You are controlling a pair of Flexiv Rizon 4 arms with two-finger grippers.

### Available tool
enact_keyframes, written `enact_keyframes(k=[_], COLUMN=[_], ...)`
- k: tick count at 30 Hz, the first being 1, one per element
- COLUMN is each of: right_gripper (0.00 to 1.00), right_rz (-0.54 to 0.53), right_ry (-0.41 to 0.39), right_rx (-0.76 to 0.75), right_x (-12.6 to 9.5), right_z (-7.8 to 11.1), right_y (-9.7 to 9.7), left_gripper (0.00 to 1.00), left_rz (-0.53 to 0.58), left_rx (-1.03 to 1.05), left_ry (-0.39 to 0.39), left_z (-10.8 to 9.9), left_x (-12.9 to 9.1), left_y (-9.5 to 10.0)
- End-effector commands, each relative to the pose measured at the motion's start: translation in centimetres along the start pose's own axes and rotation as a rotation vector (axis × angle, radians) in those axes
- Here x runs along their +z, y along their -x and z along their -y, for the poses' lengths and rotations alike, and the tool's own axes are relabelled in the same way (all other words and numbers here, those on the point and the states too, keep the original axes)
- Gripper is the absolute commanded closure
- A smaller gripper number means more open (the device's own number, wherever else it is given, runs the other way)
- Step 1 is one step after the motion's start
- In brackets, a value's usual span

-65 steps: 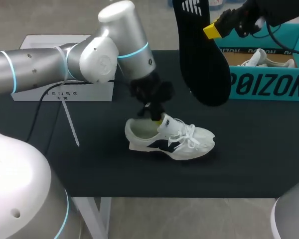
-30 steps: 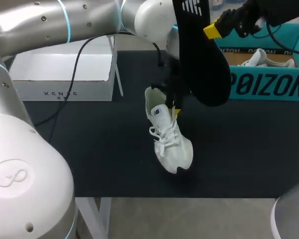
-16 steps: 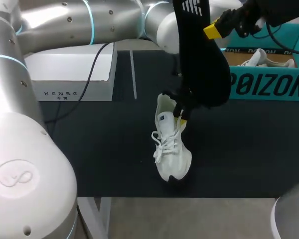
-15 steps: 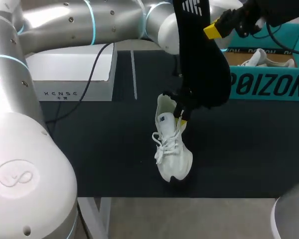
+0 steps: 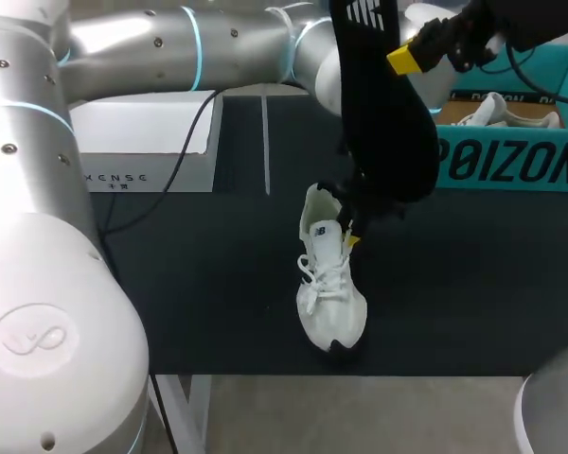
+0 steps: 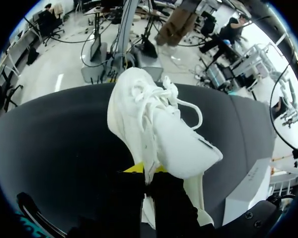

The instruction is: Take the shoe out of the shoebox, open the shoe tongue, remove and reinsert the insole, then place the shoe into the shoebox

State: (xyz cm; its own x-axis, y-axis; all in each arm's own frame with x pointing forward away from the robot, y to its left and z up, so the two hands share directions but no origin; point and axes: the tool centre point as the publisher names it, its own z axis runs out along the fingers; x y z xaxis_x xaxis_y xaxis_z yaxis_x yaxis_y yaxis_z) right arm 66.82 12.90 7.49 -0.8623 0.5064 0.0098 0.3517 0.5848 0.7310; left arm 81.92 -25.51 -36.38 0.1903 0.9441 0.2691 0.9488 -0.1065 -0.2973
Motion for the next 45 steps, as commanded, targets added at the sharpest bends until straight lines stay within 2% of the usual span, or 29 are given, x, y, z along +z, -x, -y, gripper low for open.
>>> enact_keyframes(k=[1, 7, 9, 12, 14, 15, 19, 22, 27, 30, 34, 37, 38, 40, 42, 45], right_gripper=[1.0, 1.0, 1.0, 1.0, 1.0, 1.0, 1.0, 1.0, 1.0, 1.0, 1.0, 1.0, 1.0, 1.0, 1.0, 1.0], right_rz=[-0.001, -0.001, -0.001, -0.001, -0.001, -0.001, -0.001, -0.001, -0.001, -0.001, -0.001, -0.001, -0.001, -0.001, -0.001, -0.001], right_ry=[-0.006, -0.006, -0.006, -0.006, -0.006, -0.006, -0.006, -0.006, -0.006, -0.006, -0.006, -0.006, -0.006, -0.006, -0.006, -0.006], right_rx=[0.001, 0.001, 0.001, 0.001, 0.001, 0.001, 0.001, 0.001, 0.001, 0.001, 0.001, 0.001, 0.001, 0.001, 0.001, 0.001], right_x=[0.1, 0.1, 0.1, 0.1, 0.1, 0.1, 0.1, 0.1, 0.1, 0.1, 0.1, 0.1, 0.1, 0.1, 0.1, 0.1], right_z=[-0.3, -0.3, -0.3, -0.3, -0.3, -0.3, -0.3, -0.3, -0.3, -0.3, -0.3, -0.3, -0.3, -0.3, -0.3, -0.3], right_y=[0.0, 0.0, 0.0, 0.0, 0.0, 0.0, 0.0, 0.0, 0.0, 0.0, 0.0, 0.0, 0.0, 0.0, 0.0, 0.0], left_gripper=[0.0, 0.0, 0.0, 0.0, 0.0, 0.0, 0.0, 0.0, 0.0, 0.0, 0.0, 0.0, 0.0, 0.0, 0.0, 0.0], left_rz=[-0.003, 0.085, 0.143, 0.314, 0.438, 0.474, 0.65, 0.8, 1.056, 1.201, 1.379, 1.489, 1.545, 1.62, 1.704, 1.78], left_rx=[0.004, 0.003, 0.015, -0.001, -0.048, -0.062, -0.12, -0.127, -0.138, -0.14, -0.119, -0.106, -0.097, -0.077, -0.046, -0.034], left_ry=[0.015, 0.048, 0.079, 0.126, 0.171, 0.162, 0.205, 0.234, 0.237, 0.218, 0.14, 0.122, 0.095, 0.057, -0.025, -0.068], left_z=[0.2, 0.1, 0.1, -0.4, -1.2, -1.6, -3.2, -3.5, -3.4, -3.2, -2.6, -1.9, -1.6, -1.1, -0.8, -0.6], left_x=[0.0, -1.2, -2.1, -4.2, -5.5, -5.9, -7.1, -8.0, -9.3, -9.4, -9.2, -8.9, -8.9, -8.7, -8.6, -8.3], left_y=[0.3, 0.7, 0.9, 0.7, 0.1, -0.5, -2.8, -4.5, -7.2, -8.8, -10.6, -11.6, -12.0, -12.4, -12.6, -12.4])
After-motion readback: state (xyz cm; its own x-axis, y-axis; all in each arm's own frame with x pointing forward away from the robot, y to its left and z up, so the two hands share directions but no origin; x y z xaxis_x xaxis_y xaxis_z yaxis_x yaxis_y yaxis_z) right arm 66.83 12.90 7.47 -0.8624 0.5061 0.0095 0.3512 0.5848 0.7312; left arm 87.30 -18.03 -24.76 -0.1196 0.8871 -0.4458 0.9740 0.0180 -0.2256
